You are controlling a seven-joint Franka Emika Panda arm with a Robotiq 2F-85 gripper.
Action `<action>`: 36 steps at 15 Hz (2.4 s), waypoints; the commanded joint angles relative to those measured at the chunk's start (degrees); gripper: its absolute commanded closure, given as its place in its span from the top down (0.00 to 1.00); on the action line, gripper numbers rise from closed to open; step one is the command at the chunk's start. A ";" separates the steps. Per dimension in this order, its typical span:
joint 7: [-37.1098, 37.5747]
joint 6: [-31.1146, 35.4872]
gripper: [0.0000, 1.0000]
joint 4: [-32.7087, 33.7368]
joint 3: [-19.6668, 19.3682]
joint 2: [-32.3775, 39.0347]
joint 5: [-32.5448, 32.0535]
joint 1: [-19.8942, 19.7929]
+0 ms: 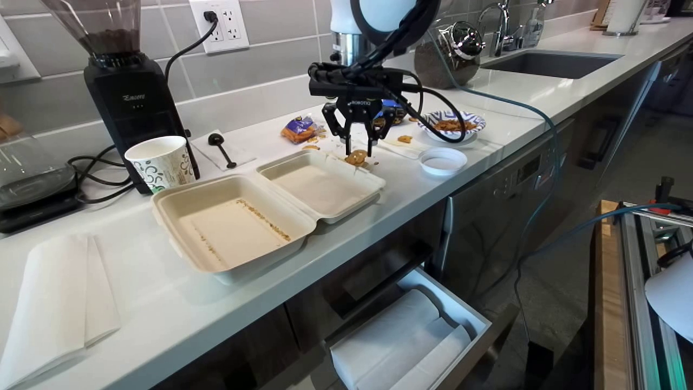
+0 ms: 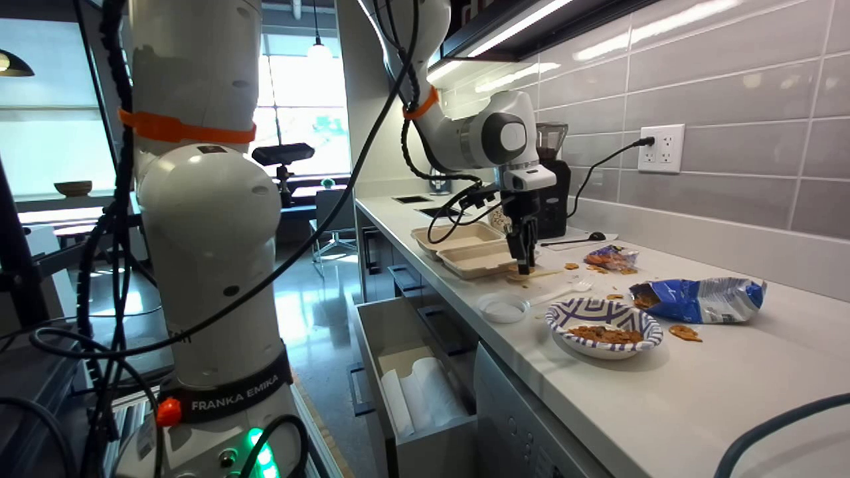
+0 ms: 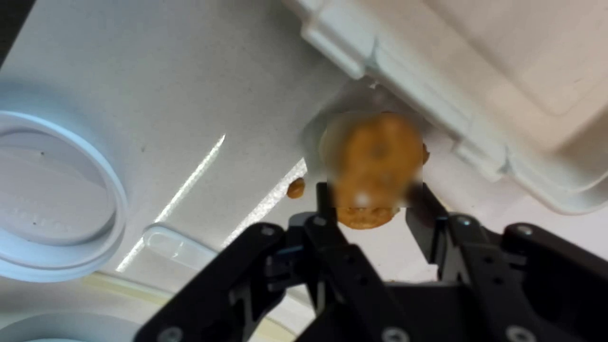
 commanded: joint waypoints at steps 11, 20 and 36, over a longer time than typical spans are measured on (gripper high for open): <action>1.87 0.83 0.21 -0.42 0.14 0.56 -1.79 -0.13; 1.76 0.77 0.54 -0.41 -0.04 1.02 -1.71 -0.08; -11.99 1.07 1.00 -1.17 0.80 -3.04 -1.72 -2.02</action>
